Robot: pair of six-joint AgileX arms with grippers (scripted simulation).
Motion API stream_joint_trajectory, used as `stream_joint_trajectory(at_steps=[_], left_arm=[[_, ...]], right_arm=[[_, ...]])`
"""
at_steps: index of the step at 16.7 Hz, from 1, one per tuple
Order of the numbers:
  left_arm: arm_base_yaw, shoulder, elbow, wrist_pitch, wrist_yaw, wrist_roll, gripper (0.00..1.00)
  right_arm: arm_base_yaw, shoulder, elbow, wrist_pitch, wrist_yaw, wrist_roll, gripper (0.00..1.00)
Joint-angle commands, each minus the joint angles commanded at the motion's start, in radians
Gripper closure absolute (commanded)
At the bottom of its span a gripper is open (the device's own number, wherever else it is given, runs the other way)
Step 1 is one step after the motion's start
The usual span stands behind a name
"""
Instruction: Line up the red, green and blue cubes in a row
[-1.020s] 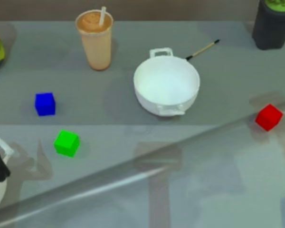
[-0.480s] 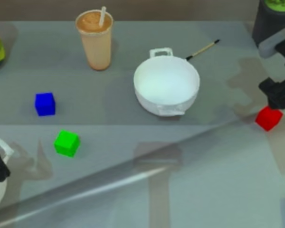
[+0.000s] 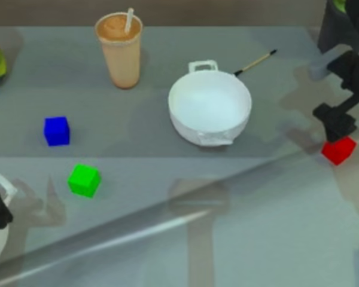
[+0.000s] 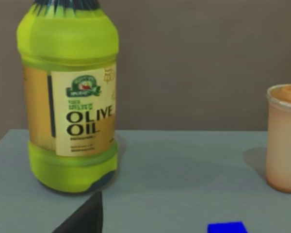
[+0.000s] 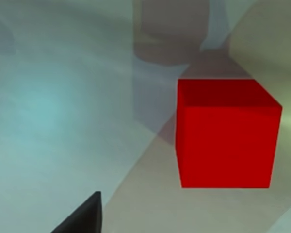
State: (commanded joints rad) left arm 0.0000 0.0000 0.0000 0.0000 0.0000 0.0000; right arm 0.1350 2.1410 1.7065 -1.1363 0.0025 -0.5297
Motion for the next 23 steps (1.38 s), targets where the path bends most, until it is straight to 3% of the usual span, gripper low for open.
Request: stream_joint_trajectory(at_steps=[5, 12, 17, 23], left_arm=[[0.000, 0.000, 0.000, 0.000, 0.000, 0.000, 0.00], [0.000, 0.000, 0.000, 0.000, 0.000, 0.000, 0.00], [0.000, 0.000, 0.000, 0.000, 0.000, 0.000, 0.00], [0.000, 0.000, 0.000, 0.000, 0.000, 0.000, 0.00]], right_arm=[[-0.003, 0.004, -0.015, 0.019, 0.000, 0.000, 0.00], [0.001, 0.106, -0.163, 0.274, 0.001, 0.003, 0.00], [0.001, 0.120, -0.180, 0.300, 0.001, 0.003, 0.00], [0.001, 0.120, -0.180, 0.300, 0.001, 0.003, 0.45]])
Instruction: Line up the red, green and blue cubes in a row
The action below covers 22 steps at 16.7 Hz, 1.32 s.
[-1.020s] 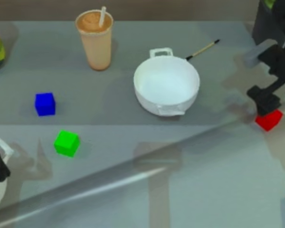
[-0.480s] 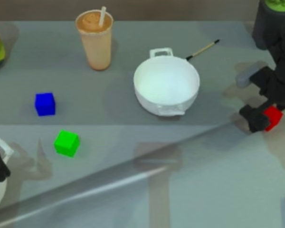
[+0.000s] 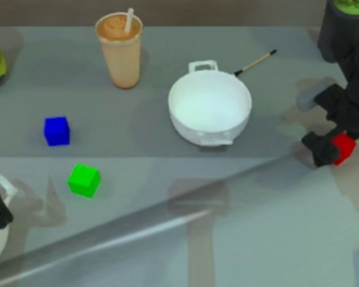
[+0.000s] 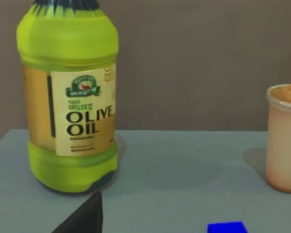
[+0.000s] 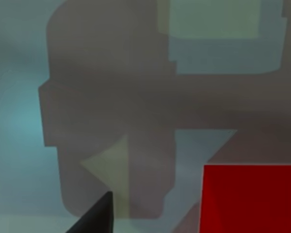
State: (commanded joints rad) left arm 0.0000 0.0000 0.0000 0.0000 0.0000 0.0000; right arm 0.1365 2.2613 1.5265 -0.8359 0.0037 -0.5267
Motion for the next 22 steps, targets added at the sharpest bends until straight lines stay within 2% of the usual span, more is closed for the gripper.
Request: stream_joint_trajectory(at_steps=[7, 15, 16, 19, 22], left_arm=[[0.000, 0.000, 0.000, 0.000, 0.000, 0.000, 0.00], [0.000, 0.000, 0.000, 0.000, 0.000, 0.000, 0.00], [0.000, 0.000, 0.000, 0.000, 0.000, 0.000, 0.00], [0.000, 0.000, 0.000, 0.000, 0.000, 0.000, 0.00], [0.000, 0.000, 0.000, 0.000, 0.000, 0.000, 0.00]], right_arm=[[0.000, 0.000, 0.000, 0.000, 0.000, 0.000, 0.98], [0.000, 0.000, 0.000, 0.000, 0.000, 0.000, 1.00], [-0.001, -0.040, 0.007, -0.022, -0.015, 0.013, 1.00], [0.004, -0.054, 0.040, -0.064, -0.016, 0.008, 1.00], [0.005, -0.094, 0.108, -0.186, -0.017, 0.010, 1.00]])
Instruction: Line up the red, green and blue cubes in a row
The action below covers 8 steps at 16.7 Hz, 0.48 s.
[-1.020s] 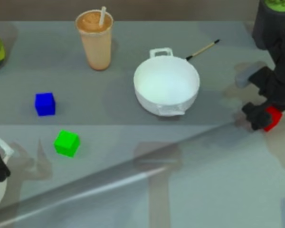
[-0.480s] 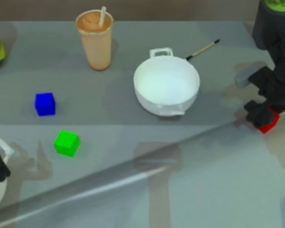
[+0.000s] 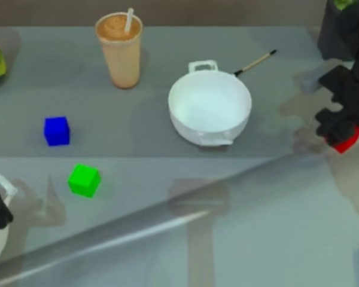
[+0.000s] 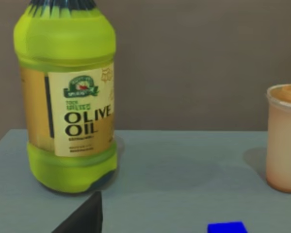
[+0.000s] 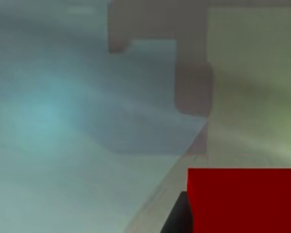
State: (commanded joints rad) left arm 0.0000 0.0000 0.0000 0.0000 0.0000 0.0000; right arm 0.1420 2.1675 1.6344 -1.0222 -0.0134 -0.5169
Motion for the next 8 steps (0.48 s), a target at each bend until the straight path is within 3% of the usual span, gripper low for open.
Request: stream_joint_trajectory(at_steps=[8], left_arm=[[0.000, 0.000, 0.000, 0.000, 0.000, 0.000, 0.00]], right_arm=[[-0.002, -0.032, 0.046, -0.071, 0.001, 0.003, 1.00]])
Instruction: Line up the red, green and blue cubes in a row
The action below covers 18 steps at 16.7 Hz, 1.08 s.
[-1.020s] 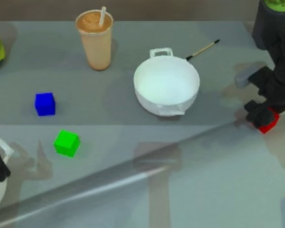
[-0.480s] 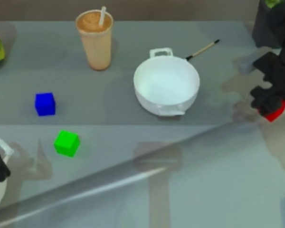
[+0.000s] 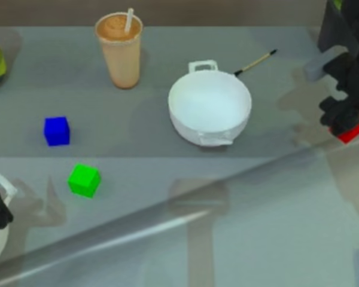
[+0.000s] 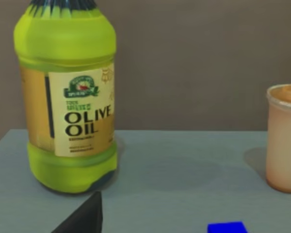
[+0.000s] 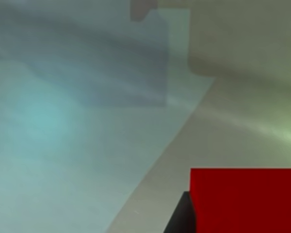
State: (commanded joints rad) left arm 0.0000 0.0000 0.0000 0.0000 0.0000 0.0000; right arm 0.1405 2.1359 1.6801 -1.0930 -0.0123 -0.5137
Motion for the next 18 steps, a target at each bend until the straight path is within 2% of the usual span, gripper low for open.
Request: stream_joint_trajectory(at_steps=[3, 7, 16, 18], left_arm=[[0.000, 0.000, 0.000, 0.000, 0.000, 0.000, 0.00], [0.000, 0.000, 0.000, 0.000, 0.000, 0.000, 0.00], [0.000, 0.000, 0.000, 0.000, 0.000, 0.000, 0.00], [0.000, 0.000, 0.000, 0.000, 0.000, 0.000, 0.00]], right_arm=[[0.044, 0.023, 0.037, -0.018, 0.002, 0.064, 1.00], [0.175, 0.084, 0.140, -0.069, 0.008, 0.290, 1.00], [0.595, 0.234, 0.412, -0.219, 0.024, 1.120, 1.00], [0.675, 0.251, 0.460, -0.241, 0.029, 1.268, 1.00]])
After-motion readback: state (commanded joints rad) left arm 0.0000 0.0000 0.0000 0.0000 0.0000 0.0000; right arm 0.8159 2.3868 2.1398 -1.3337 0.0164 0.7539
